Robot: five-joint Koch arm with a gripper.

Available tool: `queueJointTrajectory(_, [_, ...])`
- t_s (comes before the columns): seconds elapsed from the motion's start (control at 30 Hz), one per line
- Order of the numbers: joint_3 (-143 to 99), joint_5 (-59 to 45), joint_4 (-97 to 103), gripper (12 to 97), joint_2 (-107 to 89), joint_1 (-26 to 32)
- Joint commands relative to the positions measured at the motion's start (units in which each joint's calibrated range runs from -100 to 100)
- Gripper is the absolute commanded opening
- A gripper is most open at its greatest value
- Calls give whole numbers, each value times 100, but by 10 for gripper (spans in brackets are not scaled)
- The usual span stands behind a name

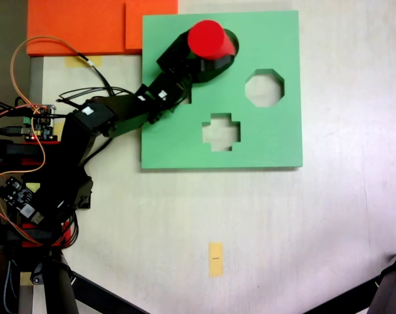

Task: Put the cylinder block into the corresponding hole

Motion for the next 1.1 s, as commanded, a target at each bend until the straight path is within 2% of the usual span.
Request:
queueJointTrajectory(0.0, [419, 0, 90, 295, 77, 44])
queueJointTrajectory(1.07, [1217, 88, 41, 309, 1125, 68])
